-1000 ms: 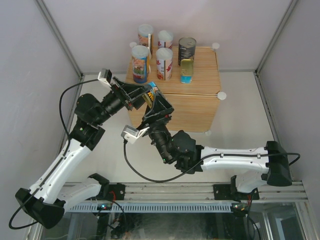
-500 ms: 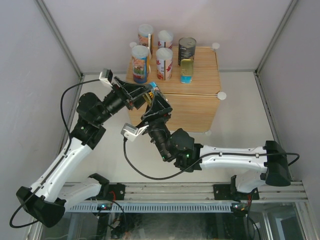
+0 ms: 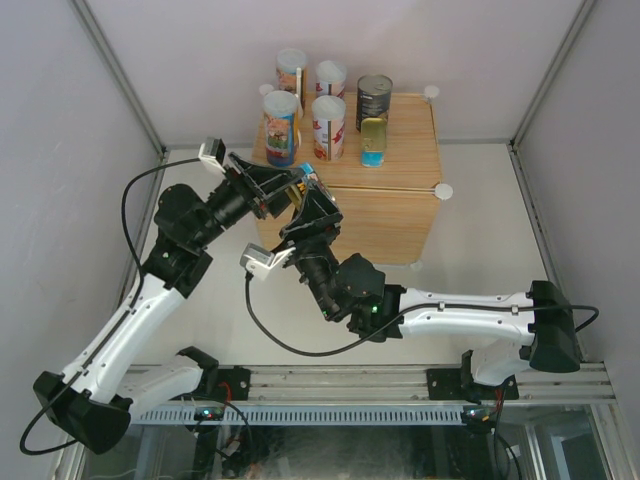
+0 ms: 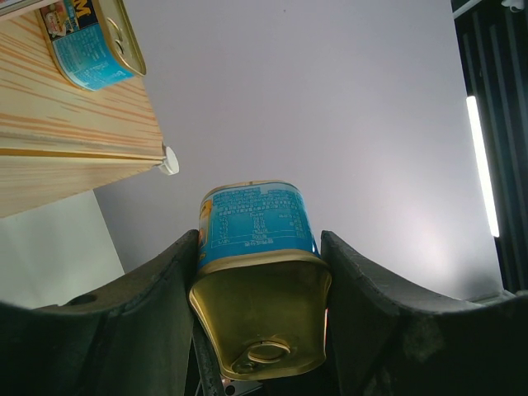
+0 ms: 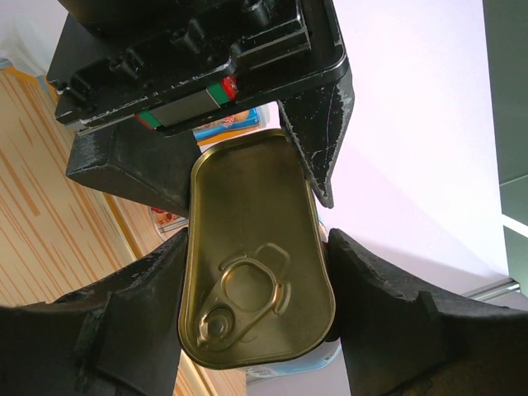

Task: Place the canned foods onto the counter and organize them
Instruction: Place the canned food on the counter.

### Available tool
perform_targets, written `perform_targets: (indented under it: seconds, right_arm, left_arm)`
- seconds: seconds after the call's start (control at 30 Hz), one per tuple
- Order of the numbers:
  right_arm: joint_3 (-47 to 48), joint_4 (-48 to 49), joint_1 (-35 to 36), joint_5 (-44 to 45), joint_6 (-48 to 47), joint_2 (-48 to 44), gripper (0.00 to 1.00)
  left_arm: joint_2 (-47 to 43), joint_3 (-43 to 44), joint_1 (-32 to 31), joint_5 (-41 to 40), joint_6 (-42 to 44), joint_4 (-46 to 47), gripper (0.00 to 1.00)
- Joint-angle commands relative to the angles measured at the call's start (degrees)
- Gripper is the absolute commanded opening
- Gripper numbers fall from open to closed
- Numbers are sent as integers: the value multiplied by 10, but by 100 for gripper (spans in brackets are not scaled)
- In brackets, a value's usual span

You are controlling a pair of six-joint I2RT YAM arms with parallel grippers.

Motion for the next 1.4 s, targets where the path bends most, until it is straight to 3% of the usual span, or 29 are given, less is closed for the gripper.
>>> perform_targets:
  seconds: [0.0,0.13,0.27,0.8,1.37]
  right_arm:
    - [20,15,-3,5,36,0,0]
    - [20,13,-1,7,43,-5,0]
    - [20,13,2,6,48,-12,0]
    - [20,16,6,2,41,-36,0]
    - [20,21,11,2,27,-53,0]
  left_arm:
    - [-8,18,-3,6,-29,102,0]
    - [-10,17,-3,5,-25,107,2]
    - [-15,5,-3,-3,-23,112,9]
    - [-14,0,-3,-3,-16,121,50]
    - [-10,-7,-6,-9,-5,132,68]
